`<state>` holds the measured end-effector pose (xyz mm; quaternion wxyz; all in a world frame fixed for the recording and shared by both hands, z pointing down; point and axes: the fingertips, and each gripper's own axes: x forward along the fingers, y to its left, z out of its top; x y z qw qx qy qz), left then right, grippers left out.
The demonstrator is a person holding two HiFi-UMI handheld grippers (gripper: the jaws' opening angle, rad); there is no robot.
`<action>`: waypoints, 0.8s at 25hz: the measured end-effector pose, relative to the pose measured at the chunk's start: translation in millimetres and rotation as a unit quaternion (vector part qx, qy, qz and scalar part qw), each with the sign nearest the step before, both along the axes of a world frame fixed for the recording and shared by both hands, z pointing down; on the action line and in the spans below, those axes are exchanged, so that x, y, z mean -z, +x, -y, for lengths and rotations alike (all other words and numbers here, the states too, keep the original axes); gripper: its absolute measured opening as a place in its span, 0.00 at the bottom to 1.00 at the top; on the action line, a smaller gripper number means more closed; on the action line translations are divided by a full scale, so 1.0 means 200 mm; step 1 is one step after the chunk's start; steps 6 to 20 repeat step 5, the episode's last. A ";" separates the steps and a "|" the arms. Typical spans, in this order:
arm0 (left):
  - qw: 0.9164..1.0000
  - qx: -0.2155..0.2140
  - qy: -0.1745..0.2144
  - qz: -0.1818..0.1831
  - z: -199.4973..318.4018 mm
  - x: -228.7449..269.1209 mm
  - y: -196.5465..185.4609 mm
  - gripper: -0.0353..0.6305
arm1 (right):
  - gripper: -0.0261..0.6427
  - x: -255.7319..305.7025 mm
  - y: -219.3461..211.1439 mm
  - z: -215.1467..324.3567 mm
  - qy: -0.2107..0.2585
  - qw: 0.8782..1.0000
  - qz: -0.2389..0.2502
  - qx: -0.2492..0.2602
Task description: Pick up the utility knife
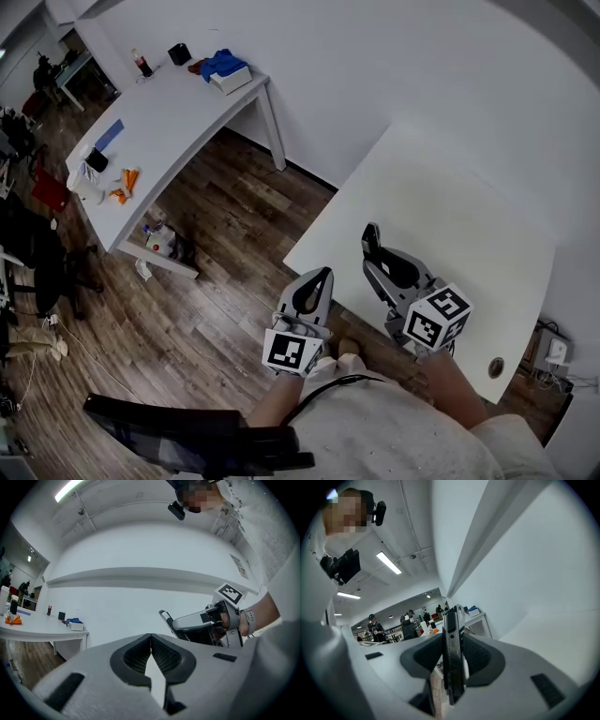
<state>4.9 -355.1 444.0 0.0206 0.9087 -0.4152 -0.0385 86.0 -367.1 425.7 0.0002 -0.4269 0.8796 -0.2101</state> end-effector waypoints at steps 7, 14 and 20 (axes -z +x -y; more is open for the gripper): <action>1.000 0.001 0.000 -0.003 0.02 0.00 0.00 0.06 | 0.25 0.02 0.02 0.01 0.006 1.000 0.002 -0.002; 1.000 0.001 0.000 -0.003 0.02 0.00 0.00 0.06 | 0.25 0.02 0.02 0.01 0.006 1.000 0.002 -0.002; 1.000 0.001 0.000 -0.003 0.02 0.00 0.00 0.06 | 0.25 0.02 0.02 0.01 0.006 1.000 0.002 -0.002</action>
